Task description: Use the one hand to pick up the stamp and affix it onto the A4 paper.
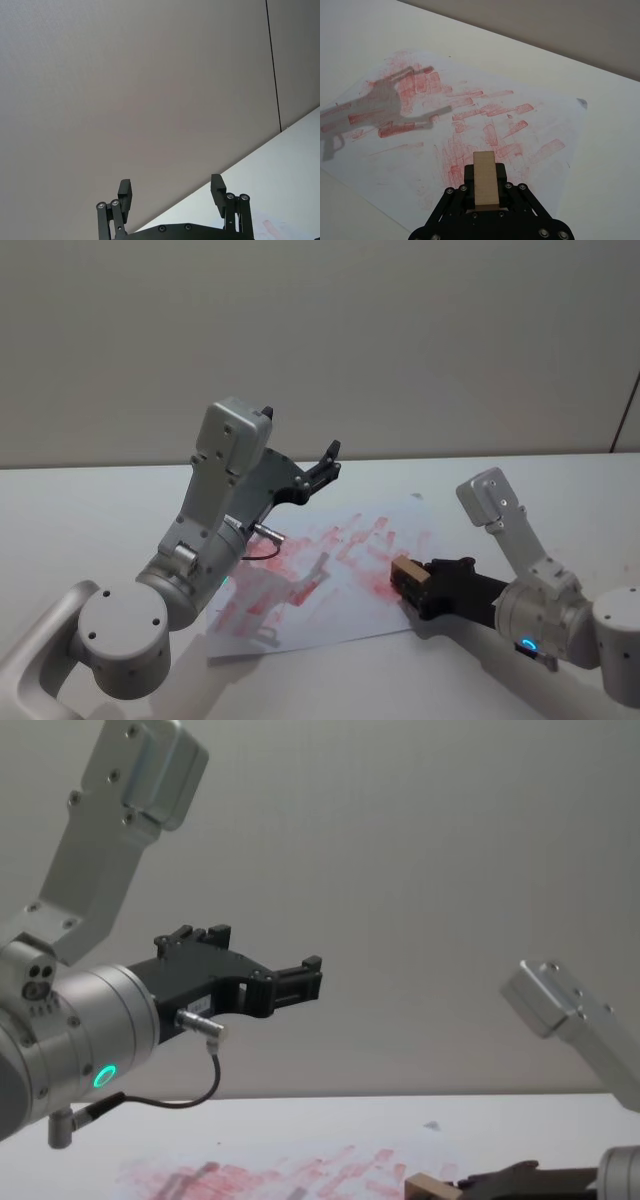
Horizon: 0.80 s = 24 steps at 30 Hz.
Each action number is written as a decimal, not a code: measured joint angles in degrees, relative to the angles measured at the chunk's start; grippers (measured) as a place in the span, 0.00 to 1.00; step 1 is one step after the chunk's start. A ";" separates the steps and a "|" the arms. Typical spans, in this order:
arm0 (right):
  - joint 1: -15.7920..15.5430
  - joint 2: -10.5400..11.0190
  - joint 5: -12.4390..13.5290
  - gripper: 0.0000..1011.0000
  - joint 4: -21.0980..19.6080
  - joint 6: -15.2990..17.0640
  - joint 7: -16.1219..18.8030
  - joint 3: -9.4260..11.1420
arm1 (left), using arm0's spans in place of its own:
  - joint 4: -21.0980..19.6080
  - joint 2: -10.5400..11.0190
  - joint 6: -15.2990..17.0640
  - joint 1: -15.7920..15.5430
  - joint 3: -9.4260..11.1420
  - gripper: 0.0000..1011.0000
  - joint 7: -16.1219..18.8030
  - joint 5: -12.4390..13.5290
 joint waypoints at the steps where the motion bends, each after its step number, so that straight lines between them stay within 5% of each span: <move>1: 0.00 0.00 0.02 0.22 -0.05 -0.18 -0.07 -0.08 | 0.00 0.00 0.00 0.00 0.00 0.99 0.00 0.00; 11: -0.18 0.12 2.81 0.22 -3.70 -3.72 -2.48 0.54 | 0.00 0.00 0.00 0.00 0.00 0.99 0.00 0.00; 24: -3.97 2.93 8.81 0.22 -13.17 -5.67 -10.30 3.29 | 0.00 0.00 0.00 0.00 0.00 0.99 0.00 0.00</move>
